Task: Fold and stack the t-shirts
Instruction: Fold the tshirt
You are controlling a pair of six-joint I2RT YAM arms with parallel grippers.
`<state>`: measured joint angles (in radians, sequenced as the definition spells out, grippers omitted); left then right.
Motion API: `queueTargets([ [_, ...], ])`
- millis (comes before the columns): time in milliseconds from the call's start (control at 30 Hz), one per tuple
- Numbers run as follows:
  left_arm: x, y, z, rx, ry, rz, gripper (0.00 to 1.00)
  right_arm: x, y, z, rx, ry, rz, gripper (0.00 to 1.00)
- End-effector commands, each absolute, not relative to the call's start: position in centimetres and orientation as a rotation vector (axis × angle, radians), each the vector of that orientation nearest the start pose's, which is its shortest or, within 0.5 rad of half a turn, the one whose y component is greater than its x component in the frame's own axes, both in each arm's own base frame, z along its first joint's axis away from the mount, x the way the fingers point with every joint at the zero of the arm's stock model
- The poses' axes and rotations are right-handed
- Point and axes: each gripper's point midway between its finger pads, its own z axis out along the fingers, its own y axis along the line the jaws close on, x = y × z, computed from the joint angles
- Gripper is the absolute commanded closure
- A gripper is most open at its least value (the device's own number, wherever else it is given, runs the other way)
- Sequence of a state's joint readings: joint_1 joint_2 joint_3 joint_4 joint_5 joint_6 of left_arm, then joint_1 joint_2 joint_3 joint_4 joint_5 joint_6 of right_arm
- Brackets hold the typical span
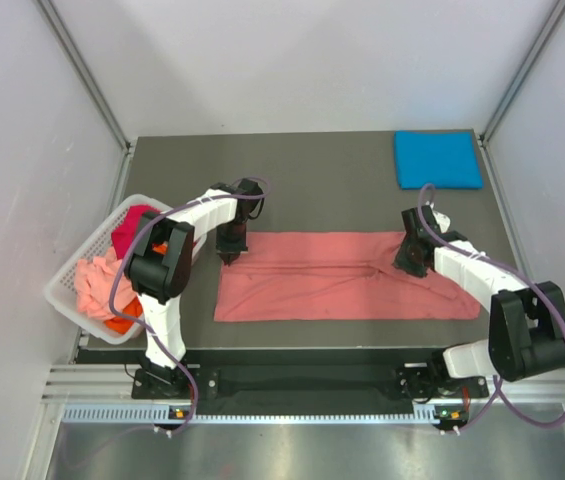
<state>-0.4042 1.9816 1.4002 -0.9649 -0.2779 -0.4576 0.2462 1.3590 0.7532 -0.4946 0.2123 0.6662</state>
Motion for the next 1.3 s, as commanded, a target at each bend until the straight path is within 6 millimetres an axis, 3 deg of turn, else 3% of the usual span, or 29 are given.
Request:
queueTargets([
  [0,31.9,-9.6,2.7,-0.087,2.96,0.387,1.0,27.4,4.8,3.4,0.735,2.554,-0.065,0.65],
  [200,32.1,-9.8,2.9,-0.087,2.956,0.378,1.0,27.5,4.4,1.6,0.759,2.566,-0.119,0.65],
  [233,32.2,-9.8,2.9,-0.087,2.954,0.377,1.0,27.5,4.3,1.5,0.763,2.56,-0.125,0.69],
  [300,32.1,-9.8,3.0,-0.086,2.957,0.379,1.0,27.7,3.8,1.7,0.762,2.528,-0.148,0.9],
  [367,32.2,-9.8,3.1,-0.087,2.953,0.381,1.0,28.0,3.3,2.2,0.75,2.5,-0.164,1.0],
  [667,33.0,-10.0,4.0,-0.092,2.934,0.384,1.0,28.6,3.2,5.4,0.672,2.434,-0.128,1.0],
  [1033,32.6,-9.2,4.2,-0.083,2.937,0.445,1.0,27.7,3.7,5.6,0.628,2.508,-0.117,1.0],
  [1267,32.2,-8.7,3.5,-0.077,2.946,0.479,1.0,27.6,4.3,7.2,0.588,2.456,-0.022,1.0],
])
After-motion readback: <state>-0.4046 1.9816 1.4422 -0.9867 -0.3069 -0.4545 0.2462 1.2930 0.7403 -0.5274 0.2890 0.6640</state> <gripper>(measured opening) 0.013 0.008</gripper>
